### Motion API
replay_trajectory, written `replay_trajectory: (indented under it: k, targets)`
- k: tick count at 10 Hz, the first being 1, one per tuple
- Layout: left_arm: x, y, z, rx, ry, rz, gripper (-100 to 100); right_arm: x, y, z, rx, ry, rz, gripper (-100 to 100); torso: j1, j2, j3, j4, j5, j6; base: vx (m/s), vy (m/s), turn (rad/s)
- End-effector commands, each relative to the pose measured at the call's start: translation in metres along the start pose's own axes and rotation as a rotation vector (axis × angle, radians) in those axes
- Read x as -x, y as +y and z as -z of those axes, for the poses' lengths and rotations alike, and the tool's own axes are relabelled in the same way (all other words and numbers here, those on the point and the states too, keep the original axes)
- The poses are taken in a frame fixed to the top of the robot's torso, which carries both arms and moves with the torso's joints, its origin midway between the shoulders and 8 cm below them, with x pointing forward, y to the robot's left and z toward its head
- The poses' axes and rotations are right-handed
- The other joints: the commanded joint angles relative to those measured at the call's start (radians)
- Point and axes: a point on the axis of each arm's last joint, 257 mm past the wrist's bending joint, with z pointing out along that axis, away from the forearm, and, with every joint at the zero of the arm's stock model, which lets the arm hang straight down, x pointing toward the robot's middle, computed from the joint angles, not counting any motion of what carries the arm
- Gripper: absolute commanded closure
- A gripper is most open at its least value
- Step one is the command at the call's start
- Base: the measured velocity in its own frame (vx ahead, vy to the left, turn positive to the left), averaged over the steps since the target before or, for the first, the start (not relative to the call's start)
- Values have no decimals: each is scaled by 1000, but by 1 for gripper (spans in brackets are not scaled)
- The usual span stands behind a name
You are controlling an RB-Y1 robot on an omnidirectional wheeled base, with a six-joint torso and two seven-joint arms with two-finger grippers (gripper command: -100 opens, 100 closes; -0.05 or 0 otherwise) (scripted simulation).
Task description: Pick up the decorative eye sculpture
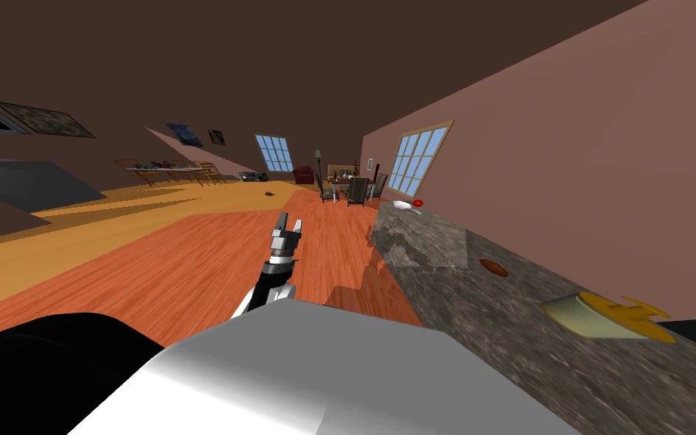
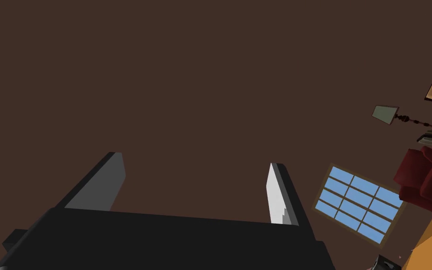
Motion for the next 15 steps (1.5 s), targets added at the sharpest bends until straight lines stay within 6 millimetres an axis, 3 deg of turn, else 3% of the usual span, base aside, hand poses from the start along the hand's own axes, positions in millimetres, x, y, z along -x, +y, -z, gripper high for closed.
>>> replay_trajectory:
  k: [1, 2, 3, 6, 7, 8, 9, 10, 11, 12, 15]
  targets:
    - [0, 0, 0, 0, 0, 0, 0, 1, 13, -4, 18, -2, -8, 100, 0, 0, 0, 0, 0, 0, -48, -15, 2]
    - [0, 0, 0, 0, 0, 0, 0, 4, 19, -6, 31, -7, -7, 100, -2, -2, -1, 0, -1, 0, -11, -10, -37]
    - [0, 0, 0, 0, 0, 0, 0, -21, 0, 15, -36, 33, -47, 100, -3, -4, -1, 2, -4, -1, -79, 6, 322]
    - [0, 0, 0, 0, 0, 0, 0, -12, 28, 5, 13, 14, -47, 100, -3, -2, 0, 2, -4, -1, -56, -1, 48]
    - [0, 0, 0, 0, 0, 0, 0, -12, 28, 5, 13, 14, -47, 100, -4, -4, -1, 2, -5, -2, 0, 0, 0]
    - [0, 0, 0, 0, 0, 0, 0, -33, 11, 25, -52, 43, -85, 100, -5, -5, -1, 3, -7, -2, -72, 11, 331]
    - [0, 0, 0, 0, 0, 0, 0, -32, 16, 25, -55, 44, -84, 100, -4, -3, 0, 2, -5, -4, -112, 10, 208]
    - [0, 0, 0, 0, 0, 0, 0, -23, 34, 19, -16, 26, -81, 100, -4, -1, 1, 3, -5, -3, -65, -2, -37]
    - [0, 0, 0, 0, 0, 0, 0, -22, 35, 18, -13, 25, -81, 100, -5, -2, 1, 3, -6, -2, -15, -2, -36]
    - [0, 0, 0, 0, 0, 0, 0, -36, 19, 38, -81, 46, -111, 100, -5, -5, -1, 2, -5, -2, -80, 11, 273]
    - [0, 0, 0, 0, 0, 0, 0, -26, 42, 32, -44, 26, -110, 100, -3, -3, -1, 1, -3, -2, -63, 2, 63]
